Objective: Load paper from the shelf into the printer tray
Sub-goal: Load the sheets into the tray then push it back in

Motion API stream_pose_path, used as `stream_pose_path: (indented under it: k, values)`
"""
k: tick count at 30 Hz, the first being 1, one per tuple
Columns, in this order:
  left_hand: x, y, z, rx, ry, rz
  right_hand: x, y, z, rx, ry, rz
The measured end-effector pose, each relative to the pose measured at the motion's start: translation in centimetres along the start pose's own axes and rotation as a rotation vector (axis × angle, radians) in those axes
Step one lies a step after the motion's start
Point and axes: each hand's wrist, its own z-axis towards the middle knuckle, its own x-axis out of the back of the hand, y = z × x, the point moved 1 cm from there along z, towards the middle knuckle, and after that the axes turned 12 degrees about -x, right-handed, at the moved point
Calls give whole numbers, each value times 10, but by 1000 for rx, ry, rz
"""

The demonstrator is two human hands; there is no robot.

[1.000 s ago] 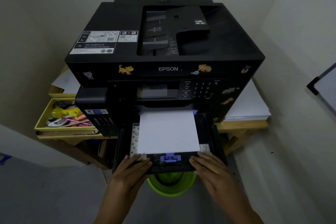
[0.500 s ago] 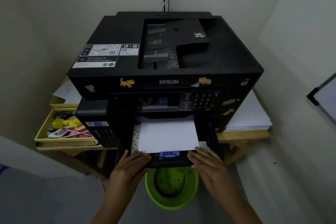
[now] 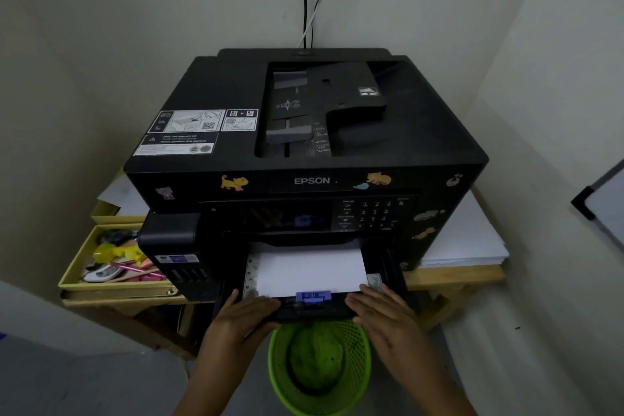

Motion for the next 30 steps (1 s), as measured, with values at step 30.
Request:
stream_pose_path:
  k: [30]
  values:
    - [4,-8,26,12,-262,104,1,5,27,-19,-101,-173]
